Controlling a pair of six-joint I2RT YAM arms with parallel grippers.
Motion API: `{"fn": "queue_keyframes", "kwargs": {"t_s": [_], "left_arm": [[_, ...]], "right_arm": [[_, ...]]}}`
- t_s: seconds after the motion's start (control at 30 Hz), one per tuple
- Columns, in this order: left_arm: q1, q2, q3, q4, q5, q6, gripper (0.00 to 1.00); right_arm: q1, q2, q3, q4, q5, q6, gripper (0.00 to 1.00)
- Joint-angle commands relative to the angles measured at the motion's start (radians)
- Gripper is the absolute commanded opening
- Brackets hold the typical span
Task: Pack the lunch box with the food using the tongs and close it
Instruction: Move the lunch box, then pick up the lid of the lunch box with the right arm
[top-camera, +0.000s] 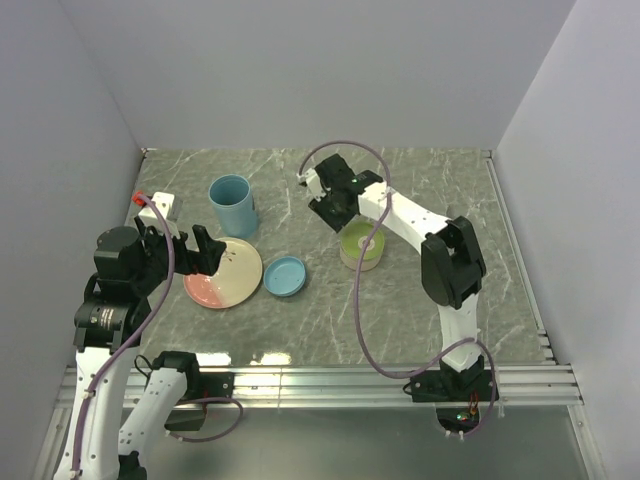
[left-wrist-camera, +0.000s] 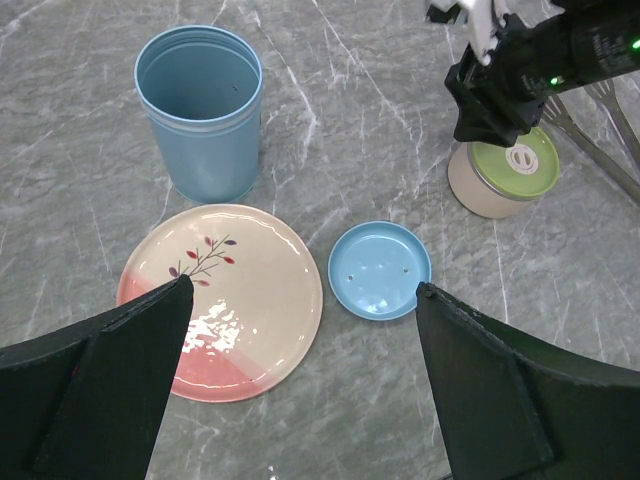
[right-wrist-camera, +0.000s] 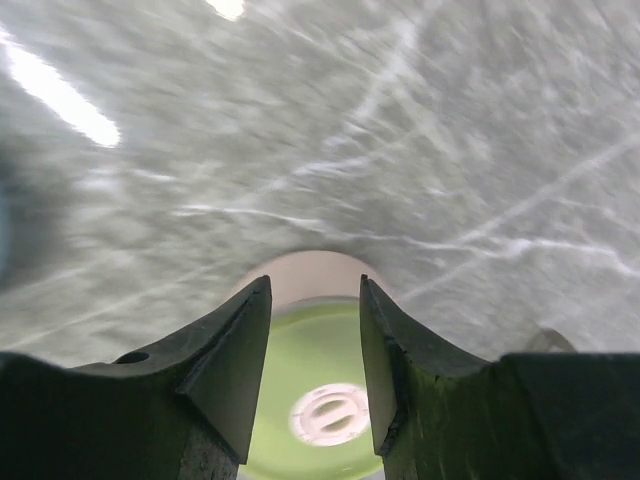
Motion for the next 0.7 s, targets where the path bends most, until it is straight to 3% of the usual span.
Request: {"fn": "queue_keyframes", "kwargs": {"t_s": [0.0,0.07,0.23,0.67], "left_arm": [[0.004,0.000,0.044,0.024,-0.004,0.006,0.99],[0.004,0.003,0.044,0.021,-0.001,-0.002,0.99],[0.006,0.004,0.044,0.021,0.009,-0.017,0.99],[0.018,0.005,0.032,0.016,0.041,-0.060,0.99]], "right_arm": [[0.007,-0.068,0.077,-0.051,-0.165,0.081,0.48],[0.010,-0.067,0.107,-0.088,-0.320,0.131,0.49],[0.028,-0.019,0.128,-0.126,-0.494,0.266,0.50],[0.086,0.102,0.062,-0.080,-0.511,0.359,0.53]]}}
